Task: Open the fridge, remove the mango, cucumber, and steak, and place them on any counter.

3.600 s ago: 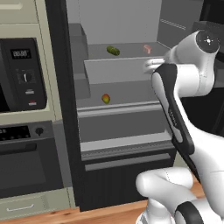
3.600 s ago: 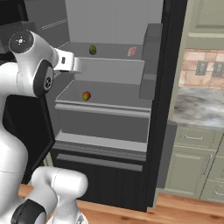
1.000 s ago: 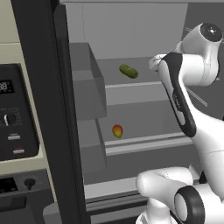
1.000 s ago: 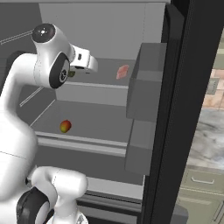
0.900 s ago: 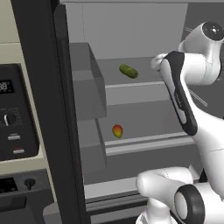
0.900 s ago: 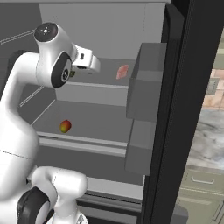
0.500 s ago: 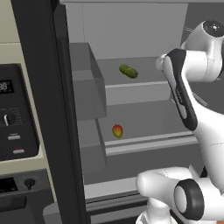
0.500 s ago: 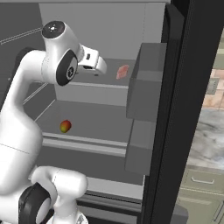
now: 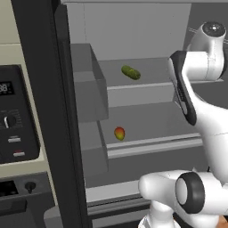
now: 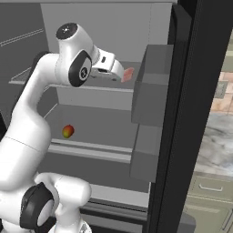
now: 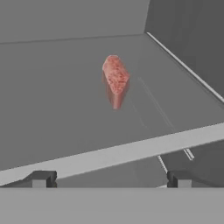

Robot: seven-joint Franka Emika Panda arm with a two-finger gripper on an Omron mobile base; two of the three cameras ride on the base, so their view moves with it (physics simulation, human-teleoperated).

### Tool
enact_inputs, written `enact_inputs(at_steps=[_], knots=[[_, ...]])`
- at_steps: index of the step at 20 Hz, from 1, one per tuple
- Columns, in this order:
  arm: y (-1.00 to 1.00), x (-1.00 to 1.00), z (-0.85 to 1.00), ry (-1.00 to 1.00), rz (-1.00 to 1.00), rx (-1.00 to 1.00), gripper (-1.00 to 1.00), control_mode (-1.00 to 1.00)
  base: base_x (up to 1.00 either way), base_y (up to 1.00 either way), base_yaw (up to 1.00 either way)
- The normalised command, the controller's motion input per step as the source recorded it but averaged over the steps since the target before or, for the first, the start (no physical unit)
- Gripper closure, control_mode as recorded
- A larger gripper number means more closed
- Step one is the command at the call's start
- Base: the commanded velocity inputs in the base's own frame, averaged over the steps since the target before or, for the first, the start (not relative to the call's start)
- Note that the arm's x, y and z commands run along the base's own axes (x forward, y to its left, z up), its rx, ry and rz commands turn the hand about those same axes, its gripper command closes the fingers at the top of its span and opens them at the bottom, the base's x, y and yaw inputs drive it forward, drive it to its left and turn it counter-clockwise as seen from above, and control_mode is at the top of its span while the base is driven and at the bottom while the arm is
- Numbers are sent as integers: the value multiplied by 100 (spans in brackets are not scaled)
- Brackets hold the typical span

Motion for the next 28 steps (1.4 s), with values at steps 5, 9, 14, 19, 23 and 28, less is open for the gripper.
enact_inputs(at_steps=[5,9,14,19,23,28], knots=[[-30,35,-1,0,-2,0,-100,-100,0,0,0],[-10,26,-8,0,0,0,-100,-100,0,0,0],[-13,24,-4,7,0,0,-100,-100,0,0,0],[-9,32,-14,2,0,0,-100,-100,0,0,0],[-3,44,-18,0,0,1,-100,-100,0,0,0],[-8,46,-15,1,0,2,-100,-100,0,0,0]])
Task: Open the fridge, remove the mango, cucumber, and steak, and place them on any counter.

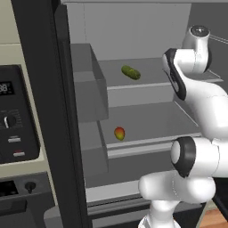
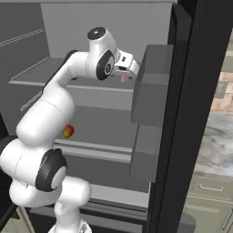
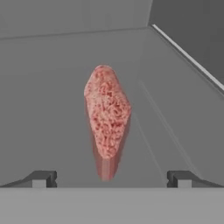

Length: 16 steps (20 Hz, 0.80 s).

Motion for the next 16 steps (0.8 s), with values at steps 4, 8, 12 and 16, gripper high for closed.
enact_inputs(at_steps=[4,8,12,16], knots=[[-15,51,-5,5,0,5,-100,-100,0,0,0],[-16,48,-7,4,0,4,-100,-100,0,0,0],[-10,27,-17,3,0,2,-100,-100,0,0,0],[-3,8,-23,0,0,1,-100,-100,0,0,0]])
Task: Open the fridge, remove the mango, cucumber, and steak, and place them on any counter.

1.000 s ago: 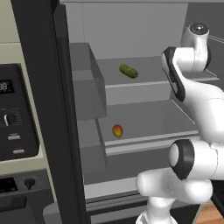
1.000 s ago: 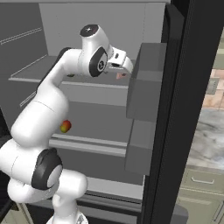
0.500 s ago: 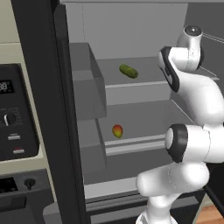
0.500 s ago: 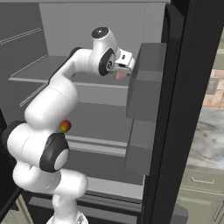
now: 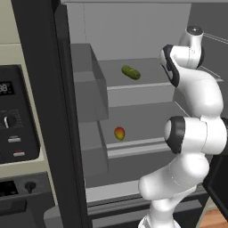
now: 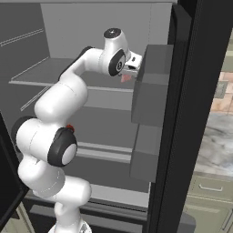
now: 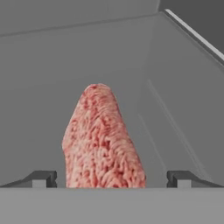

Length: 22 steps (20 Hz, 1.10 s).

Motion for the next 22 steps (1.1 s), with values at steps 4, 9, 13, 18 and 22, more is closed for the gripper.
enact_inputs(at_steps=[4,9,13,18,22], knots=[[-2,2,-24,0,0,2,-100,-100,0,0,0],[0,6,-27,1,0,0,-100,-100,0,0,0],[0,0,-2,1,0,0,100,-100,0,0,0],[0,0,0,0,0,0,100,-100,0,0,0],[0,0,0,0,0,0,100,-100,0,0,0]])
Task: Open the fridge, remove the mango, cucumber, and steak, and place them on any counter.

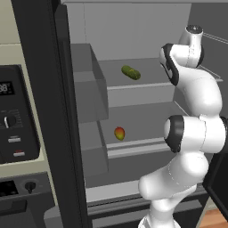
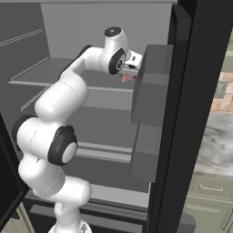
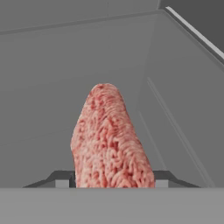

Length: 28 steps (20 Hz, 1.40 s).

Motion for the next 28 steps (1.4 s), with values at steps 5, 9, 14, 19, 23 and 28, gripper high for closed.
enact_inputs(at_steps=[5,9,14,19,23,28], knots=[[1,-15,0,-1,0,0,100,-100,0,0,0],[1,-63,6,-14,0,0,100,-100,0,0,0],[11,-69,37,-18,9,-7,100,-100,0,0,0],[26,-80,37,-8,9,-11,100,-100,0,0,0],[55,-92,29,0,11,-14,100,-100,0,0,0],[81,-89,29,0,8,-14,100,-100,0,0,0]])
